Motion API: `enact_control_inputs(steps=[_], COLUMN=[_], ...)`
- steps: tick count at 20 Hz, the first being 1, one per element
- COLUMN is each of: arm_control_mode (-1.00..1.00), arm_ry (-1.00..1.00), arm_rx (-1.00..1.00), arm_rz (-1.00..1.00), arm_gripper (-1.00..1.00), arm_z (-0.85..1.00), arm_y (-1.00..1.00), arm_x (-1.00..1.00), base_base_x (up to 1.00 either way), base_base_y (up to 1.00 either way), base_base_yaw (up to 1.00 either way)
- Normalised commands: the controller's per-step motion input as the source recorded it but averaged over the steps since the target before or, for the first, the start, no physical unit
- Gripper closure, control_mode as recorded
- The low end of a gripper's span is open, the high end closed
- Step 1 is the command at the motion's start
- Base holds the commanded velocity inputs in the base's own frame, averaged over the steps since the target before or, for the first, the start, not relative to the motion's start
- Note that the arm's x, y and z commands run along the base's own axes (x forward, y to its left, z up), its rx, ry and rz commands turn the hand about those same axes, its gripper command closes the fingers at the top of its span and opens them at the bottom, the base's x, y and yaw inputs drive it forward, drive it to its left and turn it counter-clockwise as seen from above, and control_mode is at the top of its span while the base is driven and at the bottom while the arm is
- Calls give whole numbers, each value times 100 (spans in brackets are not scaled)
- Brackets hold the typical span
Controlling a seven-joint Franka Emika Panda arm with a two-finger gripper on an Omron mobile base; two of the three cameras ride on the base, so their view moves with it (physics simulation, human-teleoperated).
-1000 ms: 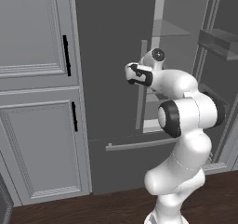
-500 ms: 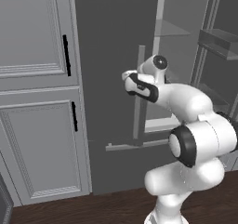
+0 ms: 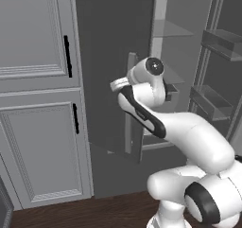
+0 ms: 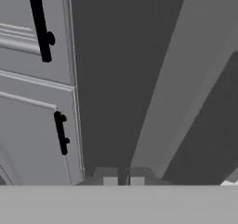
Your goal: Grab a lemon wedge from the fridge and one ice cube from the ice bowl, and put them in the glass of lemonade.
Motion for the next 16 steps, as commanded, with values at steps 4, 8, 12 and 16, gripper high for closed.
enact_control_inputs(steps=[4,8,12,16], arm_control_mode=[-100,-100,-100,-100], arm_ry=[0,0,3,23], arm_rx=[-8,-1,2,8], arm_rz=[16,10,-2,-15], arm_gripper=[100,100,100,100], arm_z=[69,68,72,28], arm_y=[47,-8,-71,-100], arm_x=[-94,-42,0,52], base_base_x=[0,0,0,0], base_base_y=[0,0,0,0], base_base_yaw=[0,0,0,0])
